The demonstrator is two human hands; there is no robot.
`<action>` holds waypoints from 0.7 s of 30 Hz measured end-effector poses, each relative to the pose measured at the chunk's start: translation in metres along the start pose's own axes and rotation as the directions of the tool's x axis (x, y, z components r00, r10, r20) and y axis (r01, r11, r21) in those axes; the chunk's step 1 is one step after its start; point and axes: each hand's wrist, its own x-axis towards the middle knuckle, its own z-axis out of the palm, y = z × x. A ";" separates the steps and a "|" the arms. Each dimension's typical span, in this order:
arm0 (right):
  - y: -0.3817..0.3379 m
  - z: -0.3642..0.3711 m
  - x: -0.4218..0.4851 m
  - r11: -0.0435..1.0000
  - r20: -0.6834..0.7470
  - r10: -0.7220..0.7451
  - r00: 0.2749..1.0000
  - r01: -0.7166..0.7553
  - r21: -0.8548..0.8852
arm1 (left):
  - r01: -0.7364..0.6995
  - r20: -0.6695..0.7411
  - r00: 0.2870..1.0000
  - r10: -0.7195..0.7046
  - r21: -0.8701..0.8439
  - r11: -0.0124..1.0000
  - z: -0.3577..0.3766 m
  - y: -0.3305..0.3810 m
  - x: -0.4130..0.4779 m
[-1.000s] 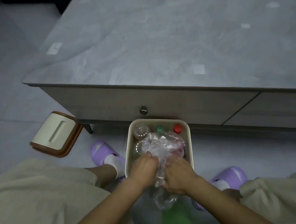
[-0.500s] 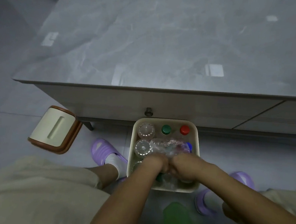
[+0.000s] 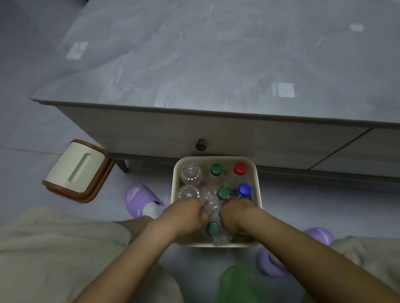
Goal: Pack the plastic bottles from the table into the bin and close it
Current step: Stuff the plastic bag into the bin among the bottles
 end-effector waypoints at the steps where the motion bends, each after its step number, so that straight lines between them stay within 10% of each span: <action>1: 0.000 -0.002 -0.001 1.000 0.007 -0.009 1.000 0.010 -0.011 | 0.017 -0.040 0.999 -0.017 -0.019 1.000 -0.004 -0.007 -0.009; 9: -0.007 0.005 -0.008 0.983 -0.069 -0.134 0.989 0.124 -0.133 | -0.036 -0.103 0.993 0.066 0.269 0.963 0.049 -0.005 -0.046; 21: -0.108 -0.040 0.025 0.832 -0.106 -0.463 0.880 0.390 -0.395 | 0.470 -0.192 0.869 -0.456 0.037 0.882 0.042 -0.056 -0.062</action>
